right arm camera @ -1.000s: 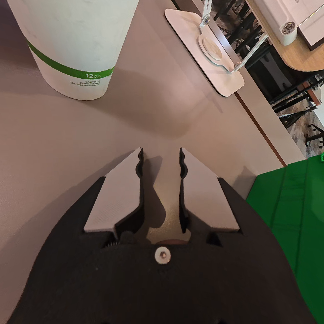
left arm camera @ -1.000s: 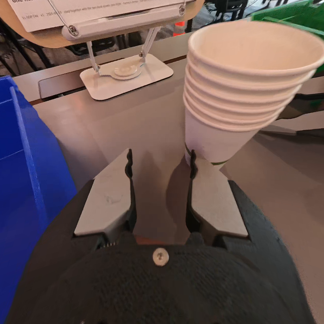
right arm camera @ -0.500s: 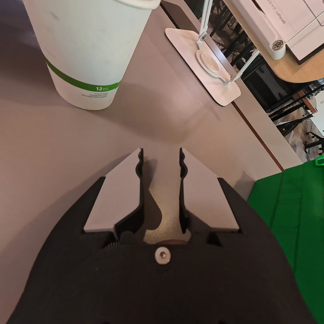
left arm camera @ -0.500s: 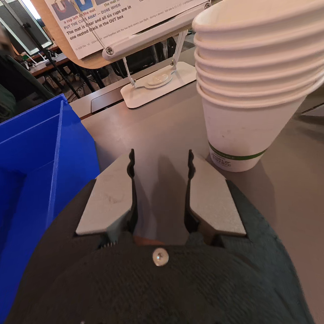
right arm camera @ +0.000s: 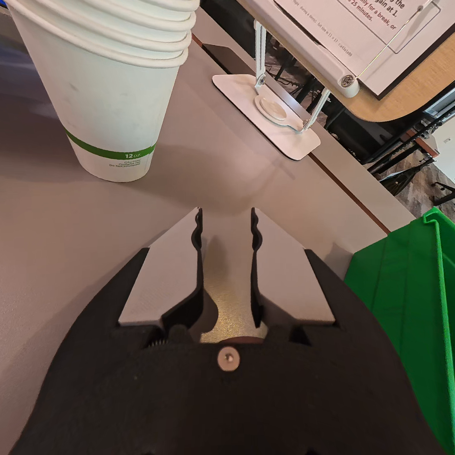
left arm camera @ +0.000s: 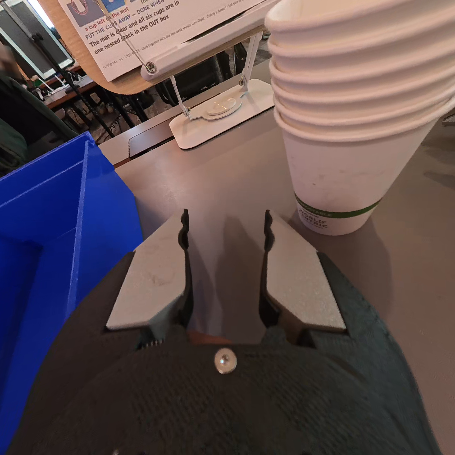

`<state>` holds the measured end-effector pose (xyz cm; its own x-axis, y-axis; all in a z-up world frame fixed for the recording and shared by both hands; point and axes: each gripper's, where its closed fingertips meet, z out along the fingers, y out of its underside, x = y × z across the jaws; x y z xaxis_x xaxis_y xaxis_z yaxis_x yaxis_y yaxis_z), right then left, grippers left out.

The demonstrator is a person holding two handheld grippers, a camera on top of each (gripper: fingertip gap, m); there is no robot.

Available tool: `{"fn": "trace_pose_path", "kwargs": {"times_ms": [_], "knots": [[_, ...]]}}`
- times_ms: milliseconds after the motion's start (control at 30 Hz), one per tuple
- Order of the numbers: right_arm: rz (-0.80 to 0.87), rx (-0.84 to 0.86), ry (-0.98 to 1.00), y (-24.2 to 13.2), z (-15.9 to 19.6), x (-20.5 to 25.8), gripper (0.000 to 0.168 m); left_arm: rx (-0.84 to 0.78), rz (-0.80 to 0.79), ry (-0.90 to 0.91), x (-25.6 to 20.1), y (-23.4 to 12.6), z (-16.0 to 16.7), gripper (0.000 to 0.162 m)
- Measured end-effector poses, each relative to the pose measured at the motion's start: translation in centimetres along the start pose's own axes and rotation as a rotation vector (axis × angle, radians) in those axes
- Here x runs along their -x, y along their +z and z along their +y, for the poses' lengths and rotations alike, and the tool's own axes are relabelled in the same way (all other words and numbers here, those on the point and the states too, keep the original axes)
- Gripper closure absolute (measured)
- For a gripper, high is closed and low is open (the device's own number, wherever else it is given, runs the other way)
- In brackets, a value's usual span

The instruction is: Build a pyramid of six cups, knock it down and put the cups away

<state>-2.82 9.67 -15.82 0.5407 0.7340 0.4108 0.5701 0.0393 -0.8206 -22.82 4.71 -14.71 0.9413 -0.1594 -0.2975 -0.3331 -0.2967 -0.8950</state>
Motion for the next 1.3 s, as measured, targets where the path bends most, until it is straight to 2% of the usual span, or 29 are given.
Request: {"fn": "trace_pose_path", "kwargs": {"times_ms": [500,567,733,800,1000,1100,1300], "knots": [[-0.025,-0.033,0.027,-0.3,-0.7,0.4,0.132,-0.003,0.016,0.089,-0.9,0.0,0.0,0.104],[-0.069,-0.042,0.042,-0.3,-0.8,1.1,0.128,-0.021,0.086,0.089,-2.1,0.0,-0.3,0.104],[-0.154,-0.06,0.07,-0.3,-1.1,2.4,0.128,0.017,0.417,0.091,-6.3,0.0,0.0,0.1],[-0.184,-0.051,0.083,-0.2,-1.0,2.8,0.127,0.045,0.517,0.081,-7.2,0.0,0.3,0.107],[-0.185,-0.041,0.184,-0.1,-0.9,2.2,0.129,0.066,0.601,0.131,-8.2,1.3,0.3,0.101],[-0.171,-0.035,0.173,-0.1,-0.8,2.1,0.132,0.083,0.679,0.168,-9.7,1.2,0.4,0.094],[-0.174,-0.023,0.122,0.1,-0.7,2.6,0.132,0.071,0.734,0.224,-10.9,1.7,0.1,0.095]]}}
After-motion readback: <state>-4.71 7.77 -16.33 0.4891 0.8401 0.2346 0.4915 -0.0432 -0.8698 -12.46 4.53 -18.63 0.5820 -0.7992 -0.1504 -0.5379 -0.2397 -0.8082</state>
